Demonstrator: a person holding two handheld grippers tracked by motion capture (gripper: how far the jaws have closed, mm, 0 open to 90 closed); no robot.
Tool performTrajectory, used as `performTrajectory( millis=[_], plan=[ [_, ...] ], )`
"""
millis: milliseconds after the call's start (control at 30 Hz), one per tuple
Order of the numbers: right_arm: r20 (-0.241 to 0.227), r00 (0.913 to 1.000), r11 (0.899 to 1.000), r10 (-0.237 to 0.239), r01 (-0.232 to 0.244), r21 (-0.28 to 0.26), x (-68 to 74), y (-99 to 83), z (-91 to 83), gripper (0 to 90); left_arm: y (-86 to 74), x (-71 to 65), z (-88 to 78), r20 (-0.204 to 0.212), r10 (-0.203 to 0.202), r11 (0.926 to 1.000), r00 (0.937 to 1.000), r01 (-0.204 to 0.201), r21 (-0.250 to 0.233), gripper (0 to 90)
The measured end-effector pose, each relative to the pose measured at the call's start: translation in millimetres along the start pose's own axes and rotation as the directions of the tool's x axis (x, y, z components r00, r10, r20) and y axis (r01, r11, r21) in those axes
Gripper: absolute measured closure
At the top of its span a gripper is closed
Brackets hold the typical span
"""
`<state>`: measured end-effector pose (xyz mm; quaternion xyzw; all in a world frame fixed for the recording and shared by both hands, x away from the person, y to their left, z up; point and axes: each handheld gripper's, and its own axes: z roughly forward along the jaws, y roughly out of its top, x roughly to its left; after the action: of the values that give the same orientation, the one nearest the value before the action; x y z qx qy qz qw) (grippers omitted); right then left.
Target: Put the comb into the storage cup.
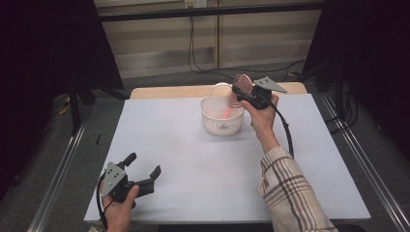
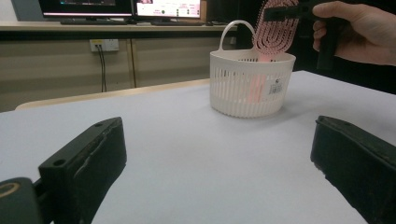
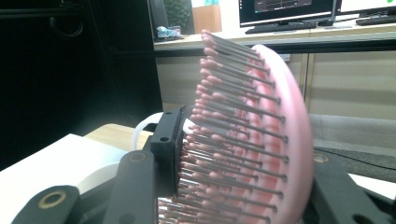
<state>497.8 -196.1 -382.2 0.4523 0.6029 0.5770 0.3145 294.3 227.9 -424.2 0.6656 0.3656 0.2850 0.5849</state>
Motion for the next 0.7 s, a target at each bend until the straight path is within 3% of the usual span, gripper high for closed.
performTrajectory(
  millis=[700],
  plan=[
    [0.039,0.9992,1.0,-0.01,0.01,0.014,-11.6,-3.4,-3.5,53.4,0.1,0.1,0.4,0.003,0.015,0.9999,0.9999,-0.015,0.007,3.5]
  ],
)
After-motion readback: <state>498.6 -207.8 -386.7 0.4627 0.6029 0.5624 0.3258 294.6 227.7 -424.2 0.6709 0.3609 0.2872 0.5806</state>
